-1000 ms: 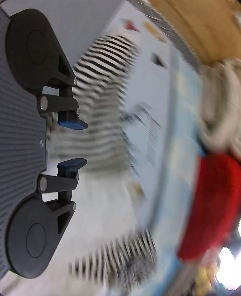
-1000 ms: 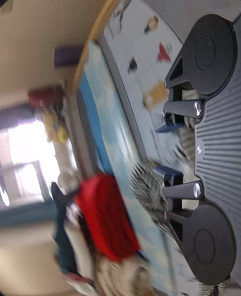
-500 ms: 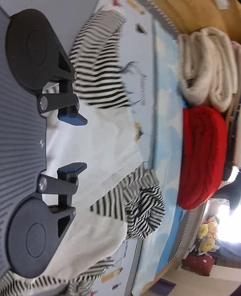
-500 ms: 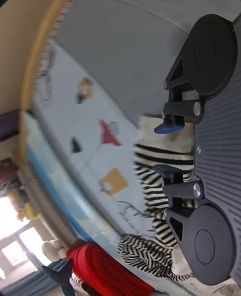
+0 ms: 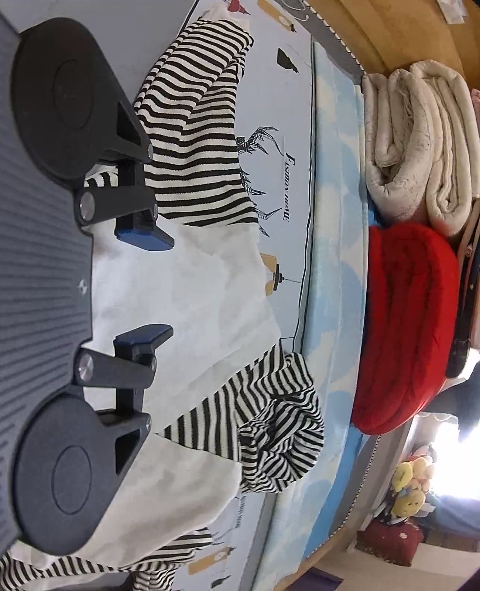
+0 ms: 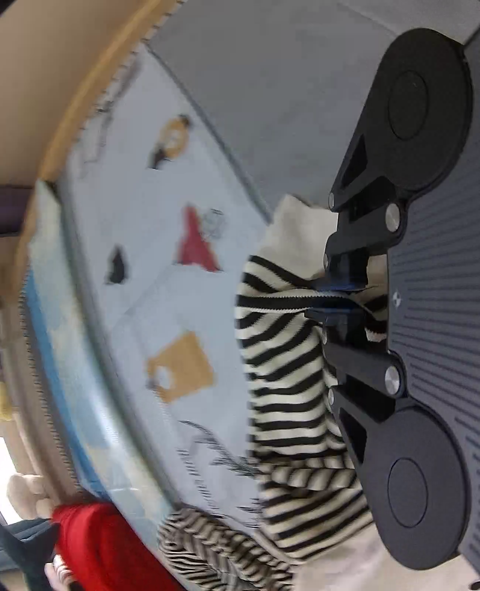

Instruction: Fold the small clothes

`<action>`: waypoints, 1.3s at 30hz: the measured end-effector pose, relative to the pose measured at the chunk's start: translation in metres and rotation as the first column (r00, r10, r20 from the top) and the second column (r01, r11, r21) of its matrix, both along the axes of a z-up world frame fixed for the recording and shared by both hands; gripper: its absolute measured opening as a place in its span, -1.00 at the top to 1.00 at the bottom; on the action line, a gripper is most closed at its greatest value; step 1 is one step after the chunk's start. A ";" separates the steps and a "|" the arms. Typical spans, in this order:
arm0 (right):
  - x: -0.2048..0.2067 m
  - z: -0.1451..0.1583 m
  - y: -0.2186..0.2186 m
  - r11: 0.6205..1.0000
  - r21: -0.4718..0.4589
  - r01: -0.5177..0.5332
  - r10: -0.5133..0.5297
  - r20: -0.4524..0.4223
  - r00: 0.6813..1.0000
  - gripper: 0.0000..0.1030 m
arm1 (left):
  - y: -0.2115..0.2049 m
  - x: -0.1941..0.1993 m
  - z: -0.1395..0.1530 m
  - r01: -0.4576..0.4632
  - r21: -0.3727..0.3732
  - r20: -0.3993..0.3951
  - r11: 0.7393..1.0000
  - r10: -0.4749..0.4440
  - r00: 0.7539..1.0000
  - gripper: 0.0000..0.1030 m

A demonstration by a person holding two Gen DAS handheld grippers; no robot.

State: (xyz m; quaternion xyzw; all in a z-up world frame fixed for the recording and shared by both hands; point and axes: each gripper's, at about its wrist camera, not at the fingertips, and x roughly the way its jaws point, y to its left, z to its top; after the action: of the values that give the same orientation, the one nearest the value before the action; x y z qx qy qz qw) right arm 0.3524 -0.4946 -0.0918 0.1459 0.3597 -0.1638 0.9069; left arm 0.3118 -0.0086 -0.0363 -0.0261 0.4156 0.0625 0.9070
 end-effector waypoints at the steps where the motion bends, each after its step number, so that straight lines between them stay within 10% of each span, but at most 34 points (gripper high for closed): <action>1: -0.001 0.010 -0.006 1.000 -0.018 0.012 -0.012 0.037 0.999 0.94 | 0.001 0.001 0.001 -0.003 -0.006 -0.002 1.000 0.003 1.000 0.04; 7: -0.053 0.080 -0.023 0.907 -0.380 0.180 0.021 0.470 0.882 0.94 | -0.002 0.002 0.005 0.007 -0.025 0.001 1.000 -0.007 1.000 0.04; 10: -0.057 0.049 -0.074 0.920 -0.214 0.329 -0.249 0.330 0.911 0.88 | -0.005 0.002 0.003 0.012 -0.028 -0.007 1.000 -0.013 1.000 0.04; 14: -0.074 -0.003 -0.135 0.868 0.050 0.494 -0.496 0.095 0.863 0.74 | -0.005 0.002 0.000 0.009 -0.052 -0.020 0.999 -0.010 1.000 0.04; 17: -0.090 0.001 -0.139 0.875 0.166 0.454 -0.479 0.162 0.863 0.65 | -0.006 0.003 -0.003 0.012 -0.044 -0.027 0.999 -0.013 1.000 0.04; 22: -0.090 0.005 -0.138 0.848 0.414 0.330 -0.446 0.223 0.867 -0.06 | -0.004 0.004 -0.008 0.001 -0.050 -0.045 0.999 -0.003 0.999 0.04; 28: -0.057 -0.025 -0.135 0.817 0.412 0.403 -0.480 0.097 0.872 -0.06 | 0.001 0.006 -0.011 -0.008 -0.051 -0.051 0.999 0.005 0.999 0.04; 32: -0.035 -0.020 -0.126 0.854 0.282 0.437 -0.480 0.104 0.871 0.79 | 0.004 0.008 -0.013 -0.015 -0.050 -0.056 0.999 0.012 0.998 0.04; 39: -0.029 0.050 -0.128 0.920 0.138 0.366 -0.384 0.489 0.783 0.84 | 0.017 0.008 -0.008 -0.024 -0.060 -0.056 0.998 0.021 0.998 0.04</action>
State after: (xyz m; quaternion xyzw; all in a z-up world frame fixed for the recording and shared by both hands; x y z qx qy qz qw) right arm 0.3233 -0.6228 -0.0416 0.2683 0.0753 -0.2901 0.9155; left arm 0.3196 0.0089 -0.0441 -0.0565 0.4419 0.0608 0.8932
